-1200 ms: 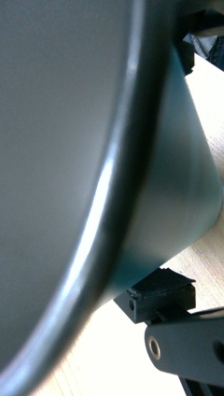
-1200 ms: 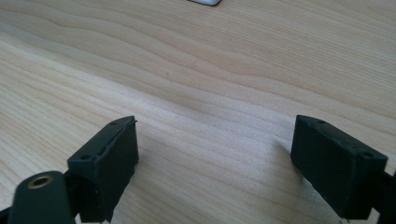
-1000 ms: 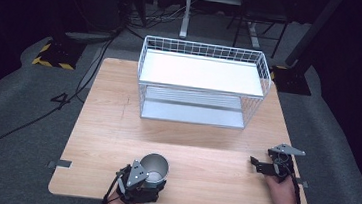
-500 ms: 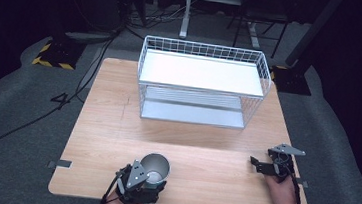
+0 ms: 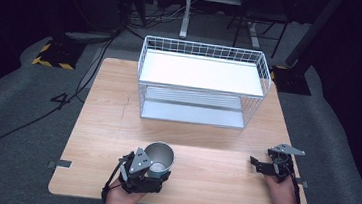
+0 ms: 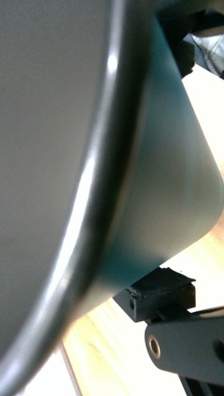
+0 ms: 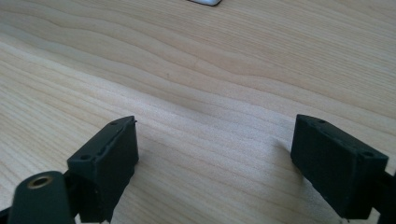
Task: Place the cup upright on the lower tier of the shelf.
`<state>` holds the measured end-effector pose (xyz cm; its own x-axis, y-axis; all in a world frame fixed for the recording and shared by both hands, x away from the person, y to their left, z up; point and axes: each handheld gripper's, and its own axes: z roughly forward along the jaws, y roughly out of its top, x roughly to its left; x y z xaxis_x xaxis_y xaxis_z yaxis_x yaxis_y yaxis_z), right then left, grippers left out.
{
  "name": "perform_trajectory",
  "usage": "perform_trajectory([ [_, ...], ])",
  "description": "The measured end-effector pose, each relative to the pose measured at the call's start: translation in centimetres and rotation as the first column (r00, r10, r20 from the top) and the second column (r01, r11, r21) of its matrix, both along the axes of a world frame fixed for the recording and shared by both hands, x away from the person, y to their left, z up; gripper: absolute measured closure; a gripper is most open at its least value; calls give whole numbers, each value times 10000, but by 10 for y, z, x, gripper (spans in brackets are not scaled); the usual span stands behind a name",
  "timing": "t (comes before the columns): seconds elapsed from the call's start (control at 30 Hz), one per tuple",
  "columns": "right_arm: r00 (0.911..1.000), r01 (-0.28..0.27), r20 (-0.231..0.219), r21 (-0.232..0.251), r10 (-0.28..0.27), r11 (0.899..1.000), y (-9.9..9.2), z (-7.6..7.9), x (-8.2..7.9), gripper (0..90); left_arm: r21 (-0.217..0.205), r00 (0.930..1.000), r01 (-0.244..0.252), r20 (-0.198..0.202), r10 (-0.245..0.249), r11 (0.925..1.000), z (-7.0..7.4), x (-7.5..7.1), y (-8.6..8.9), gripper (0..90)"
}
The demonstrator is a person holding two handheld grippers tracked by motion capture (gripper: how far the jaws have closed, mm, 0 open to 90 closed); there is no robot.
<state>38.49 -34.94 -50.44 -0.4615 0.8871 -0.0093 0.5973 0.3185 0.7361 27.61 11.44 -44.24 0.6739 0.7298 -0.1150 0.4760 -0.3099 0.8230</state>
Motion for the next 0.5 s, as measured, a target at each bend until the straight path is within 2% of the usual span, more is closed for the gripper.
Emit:
perform_trajectory([
  [0.1,10000,-7,5,-3,7,10000,0,0,0,154,-78,10000,0,-3,0,10000,3,4,-1,201],
  [0.2,10000,-5,3,-3,5,10000,0,0,0,155,50,9999,106,64,-106,9999,11,11,-2,200],
  [0.4,10000,-8,6,-4,8,10000,0,0,0,154,-321,9998,124,-124,-128,9994,16,23,-3,201],
  [0.5,10000,-2,2,-1,2,10000,0,0,0,155,-261,9996,113,-270,-120,9996,20,29,-4,201],
])
